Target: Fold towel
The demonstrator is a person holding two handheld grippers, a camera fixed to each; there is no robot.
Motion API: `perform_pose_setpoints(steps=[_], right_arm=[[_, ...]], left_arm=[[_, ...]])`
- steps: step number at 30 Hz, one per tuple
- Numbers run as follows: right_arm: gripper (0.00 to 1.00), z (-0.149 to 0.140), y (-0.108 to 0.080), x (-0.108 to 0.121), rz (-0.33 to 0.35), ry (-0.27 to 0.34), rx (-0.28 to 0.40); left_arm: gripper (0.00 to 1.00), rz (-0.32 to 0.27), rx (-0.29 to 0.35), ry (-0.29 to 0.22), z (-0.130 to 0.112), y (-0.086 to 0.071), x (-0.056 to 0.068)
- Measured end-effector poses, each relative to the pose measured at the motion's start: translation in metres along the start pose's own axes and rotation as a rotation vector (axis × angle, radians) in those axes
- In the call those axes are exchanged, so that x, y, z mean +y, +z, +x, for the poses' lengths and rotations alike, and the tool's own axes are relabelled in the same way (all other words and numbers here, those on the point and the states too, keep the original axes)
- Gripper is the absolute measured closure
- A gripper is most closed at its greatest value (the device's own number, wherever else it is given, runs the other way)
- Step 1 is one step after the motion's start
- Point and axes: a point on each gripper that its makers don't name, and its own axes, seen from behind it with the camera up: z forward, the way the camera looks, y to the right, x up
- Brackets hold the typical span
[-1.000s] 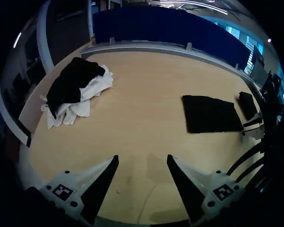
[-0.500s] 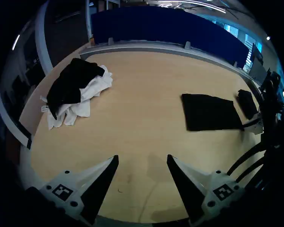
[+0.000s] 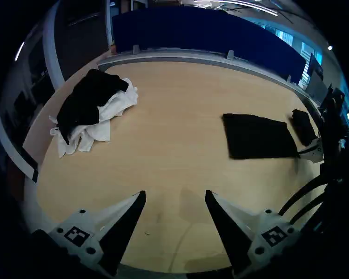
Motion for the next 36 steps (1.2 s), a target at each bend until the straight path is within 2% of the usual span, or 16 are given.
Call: perform_pose_setpoints(steps=[7, 14, 23, 30, 36], right_arm=[[0.98, 0.017, -0.009, -0.002, 0.008, 0.027, 0.041], [0.98, 0.050, -0.026, -0.005, 0.015, 0.040, 0.107], [0.98, 0.107, -0.039, -0.016, 0.031, -0.007, 0.183], [0.98, 0.155, -0.039, -0.025, 0.046, -0.037, 0.233], [0.98, 0.172, -0.033, -0.035, 0.056, -0.057, 0.240]], left_arm=[[0.05, -0.002, 0.000, -0.001, 0.000, -0.001, -0.003], [0.05, -0.007, 0.005, 0.001, 0.003, -0.005, -0.004], [0.05, -0.011, 0.010, -0.004, 0.005, -0.014, -0.008], [0.05, -0.012, 0.012, -0.009, 0.004, -0.016, -0.013], [0.05, -0.013, 0.015, -0.012, 0.003, -0.016, -0.017]])
